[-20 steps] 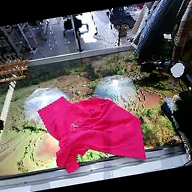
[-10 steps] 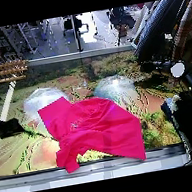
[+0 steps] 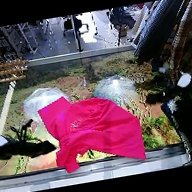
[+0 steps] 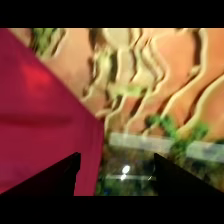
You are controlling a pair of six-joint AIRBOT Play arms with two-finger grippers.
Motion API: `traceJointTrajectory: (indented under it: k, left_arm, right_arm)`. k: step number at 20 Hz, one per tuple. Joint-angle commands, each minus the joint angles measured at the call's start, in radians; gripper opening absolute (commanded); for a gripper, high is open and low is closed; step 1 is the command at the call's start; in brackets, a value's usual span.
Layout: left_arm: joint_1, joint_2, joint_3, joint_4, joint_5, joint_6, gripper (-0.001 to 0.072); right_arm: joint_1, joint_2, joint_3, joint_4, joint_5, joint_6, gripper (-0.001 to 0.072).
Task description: Fold the clothes and pants, and hang the long-sleeved shirts on hangers.
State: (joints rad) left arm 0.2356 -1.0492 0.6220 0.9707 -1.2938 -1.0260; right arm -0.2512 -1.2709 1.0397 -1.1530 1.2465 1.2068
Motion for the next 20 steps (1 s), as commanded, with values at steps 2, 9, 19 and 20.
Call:
traceJointTrajectory:
  k: [2,9,19,20]
  left_arm:
    - [-0.093,0.051,-0.118,-0.018,0.102,0.032,0.0704]
    - [-0.099,-0.018,-0.118,-0.023,0.148,0.032,0.0508]
    - [-0.123,-0.054,-0.113,-0.067,0.114,0.036,0.0004]
    - [-0.12,-0.043,-0.094,-0.066,0.087,0.04,0.0004]
  right_arm:
    - [-0.075,0.011,-0.266,0.173,0.228,-0.133,0.0528]
    - [0.011,0.009,-0.449,0.161,0.167,-0.19,0.0527]
    - [0.165,-0.054,-0.489,0.145,0.095,-0.204,0.0035]
    - [0.165,-0.042,-0.481,0.149,0.124,-0.214,0.0025]
